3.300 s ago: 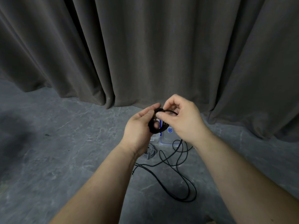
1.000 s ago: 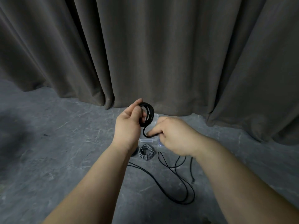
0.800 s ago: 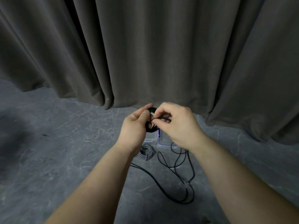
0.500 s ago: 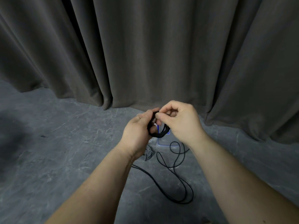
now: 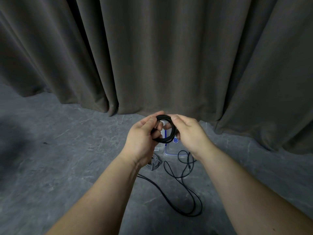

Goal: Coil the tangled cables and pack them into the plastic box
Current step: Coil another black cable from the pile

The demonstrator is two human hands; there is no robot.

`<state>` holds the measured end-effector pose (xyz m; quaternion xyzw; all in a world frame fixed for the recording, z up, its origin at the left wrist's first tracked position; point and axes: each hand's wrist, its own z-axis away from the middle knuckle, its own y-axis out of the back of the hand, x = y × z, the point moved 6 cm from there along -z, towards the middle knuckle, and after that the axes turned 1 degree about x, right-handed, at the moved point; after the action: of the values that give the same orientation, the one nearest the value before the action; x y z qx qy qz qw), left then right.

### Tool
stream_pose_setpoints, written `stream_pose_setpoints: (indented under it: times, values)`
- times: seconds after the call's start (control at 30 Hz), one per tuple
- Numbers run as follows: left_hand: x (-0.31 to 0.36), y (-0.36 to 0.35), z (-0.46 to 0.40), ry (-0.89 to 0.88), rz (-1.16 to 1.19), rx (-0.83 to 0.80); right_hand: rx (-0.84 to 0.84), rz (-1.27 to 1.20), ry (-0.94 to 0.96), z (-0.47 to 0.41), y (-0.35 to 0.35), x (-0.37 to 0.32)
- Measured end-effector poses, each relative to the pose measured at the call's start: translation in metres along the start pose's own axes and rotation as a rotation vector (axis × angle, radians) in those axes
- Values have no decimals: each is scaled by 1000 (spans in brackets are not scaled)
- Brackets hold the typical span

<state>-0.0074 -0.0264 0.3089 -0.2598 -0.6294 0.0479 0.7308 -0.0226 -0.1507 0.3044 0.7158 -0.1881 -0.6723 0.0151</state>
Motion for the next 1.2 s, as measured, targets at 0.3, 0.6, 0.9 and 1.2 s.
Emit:
stream_pose_setpoints:
  times: [0.3, 0.6, 0.9, 1.2]
  values:
    - [1, 3, 0, 51, -15, -22, 79, -83, 91, 5, 9, -16]
    - [-1, 4, 3, 140, -337, -7, 17, -97, 99, 6, 8, -13]
    - [6, 13, -4, 26, -180, 112, -45, -234, 48, 3, 5, -12]
    - [5, 13, -2, -135, -464, 168, -21, -12, 111, 6, 1, -15]
